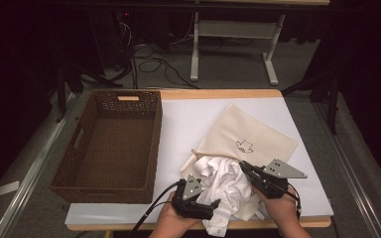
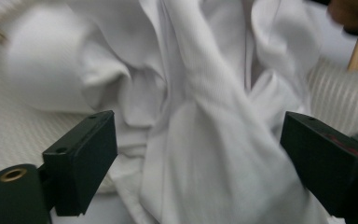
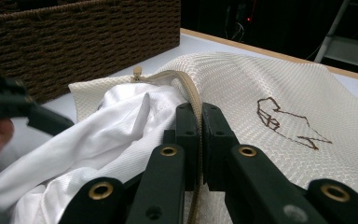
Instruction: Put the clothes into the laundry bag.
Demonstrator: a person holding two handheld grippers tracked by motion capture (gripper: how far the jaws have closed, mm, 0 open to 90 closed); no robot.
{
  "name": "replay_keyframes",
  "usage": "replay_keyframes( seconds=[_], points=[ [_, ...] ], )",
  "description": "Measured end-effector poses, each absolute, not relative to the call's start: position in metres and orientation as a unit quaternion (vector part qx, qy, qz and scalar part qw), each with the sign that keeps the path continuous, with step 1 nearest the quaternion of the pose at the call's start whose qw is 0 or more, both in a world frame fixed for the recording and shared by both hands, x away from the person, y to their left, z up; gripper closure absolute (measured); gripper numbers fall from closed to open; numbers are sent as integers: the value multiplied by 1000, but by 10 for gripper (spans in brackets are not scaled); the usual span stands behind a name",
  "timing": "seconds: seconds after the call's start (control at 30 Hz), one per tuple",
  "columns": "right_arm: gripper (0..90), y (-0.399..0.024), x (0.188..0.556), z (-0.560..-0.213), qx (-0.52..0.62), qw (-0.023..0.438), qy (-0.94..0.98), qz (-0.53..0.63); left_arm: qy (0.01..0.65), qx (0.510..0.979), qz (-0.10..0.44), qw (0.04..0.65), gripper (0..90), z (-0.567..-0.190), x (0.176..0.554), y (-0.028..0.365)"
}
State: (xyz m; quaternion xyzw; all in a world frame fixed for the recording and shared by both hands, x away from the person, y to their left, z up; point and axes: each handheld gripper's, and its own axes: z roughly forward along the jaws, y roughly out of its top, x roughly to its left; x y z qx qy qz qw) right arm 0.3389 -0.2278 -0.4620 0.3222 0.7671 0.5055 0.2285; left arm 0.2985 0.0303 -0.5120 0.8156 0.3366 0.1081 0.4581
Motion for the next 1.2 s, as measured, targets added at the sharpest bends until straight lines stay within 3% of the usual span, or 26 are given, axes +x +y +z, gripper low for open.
replay_keyframes(
  seconds=[0.07,0.2,0.27,0.47,0.57,0.87,1.2],
  points=[
    [880,-227,339,-462,323,228,768,504,336,827,86,443,93,-521,300,24],
    [880,-227,337,-462,319,228,769,505,317,850,120,402,159,-526,294,12],
    [880,-227,338,-463,319,228,769,504,315,850,136,399,247,-526,291,10],
    [881,-226,337,-462,318,228,770,504,307,845,139,416,620,-525,288,14],
    [881,-226,338,-462,318,228,770,504,309,843,132,420,714,-522,289,16],
    [880,-224,338,-463,315,227,772,504,336,811,126,463,751,-499,293,37],
    [880,-210,337,-466,303,220,780,501,350,759,175,520,775,-468,292,63]
  ],
)
